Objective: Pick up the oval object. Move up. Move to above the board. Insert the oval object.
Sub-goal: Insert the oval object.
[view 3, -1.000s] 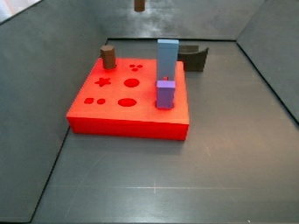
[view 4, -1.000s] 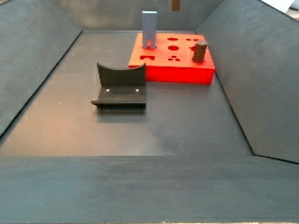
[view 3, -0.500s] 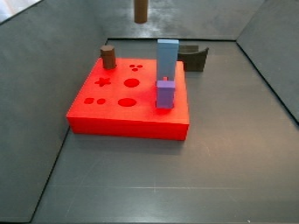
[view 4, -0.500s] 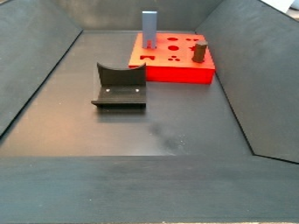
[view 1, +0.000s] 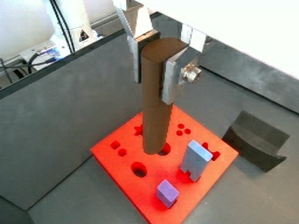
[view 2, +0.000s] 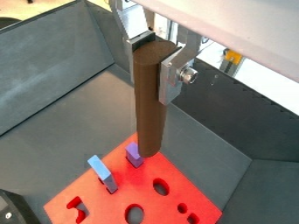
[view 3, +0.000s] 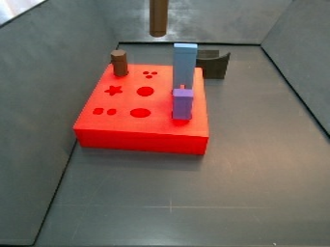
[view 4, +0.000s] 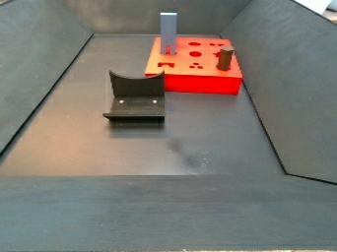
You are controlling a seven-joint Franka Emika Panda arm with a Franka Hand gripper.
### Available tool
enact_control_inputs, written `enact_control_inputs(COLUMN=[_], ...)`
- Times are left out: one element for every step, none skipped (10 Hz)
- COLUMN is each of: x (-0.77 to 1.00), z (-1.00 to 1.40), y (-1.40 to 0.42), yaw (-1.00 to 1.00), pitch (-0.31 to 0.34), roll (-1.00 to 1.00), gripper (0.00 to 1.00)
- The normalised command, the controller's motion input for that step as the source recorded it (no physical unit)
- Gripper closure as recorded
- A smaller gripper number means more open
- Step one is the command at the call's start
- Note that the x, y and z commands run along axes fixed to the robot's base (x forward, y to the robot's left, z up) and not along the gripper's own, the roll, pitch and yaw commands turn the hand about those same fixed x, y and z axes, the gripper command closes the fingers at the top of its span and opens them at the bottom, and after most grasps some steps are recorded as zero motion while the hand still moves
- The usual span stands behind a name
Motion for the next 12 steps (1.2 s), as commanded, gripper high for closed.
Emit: enact_control_inputs(x=[0.0, 0.0, 0.0, -0.13, -0.06, -0.07, -0.04, -0.04, -0.04, -0.03, -0.04, -0.04], z=[0.0, 0.0, 0.0, -0.29, -0.94, -0.81, -0.75, -0.76, -0.75, -0.75, -0.75, -0.75], y=[-0.02, 0.0, 0.0, 0.0, -0.09, 0.0, 0.0, 0.0, 0.0, 0.0, 0.0, 0.0], yaw=[0.0, 0.0, 0.0, 0.0, 0.0, -0.93, -1.0, -1.0, -1.0, -0.99, -1.0, -1.0], pitch=[0.0, -0.016, -0.011, -0.104, 0.016, 0.0, -0.01, -0.013, -0.027, -0.024, -0.027, -0.031], roll=[0.03, 0.0, 0.0, -0.08, 0.0, -0.09, -0.03, -0.03, -0.03, -0.04, -0.03, -0.03], gripper=[1.0, 1.0, 1.0, 1.0, 1.0, 1.0, 1.0, 1.0, 1.0, 1.0, 1.0, 1.0])
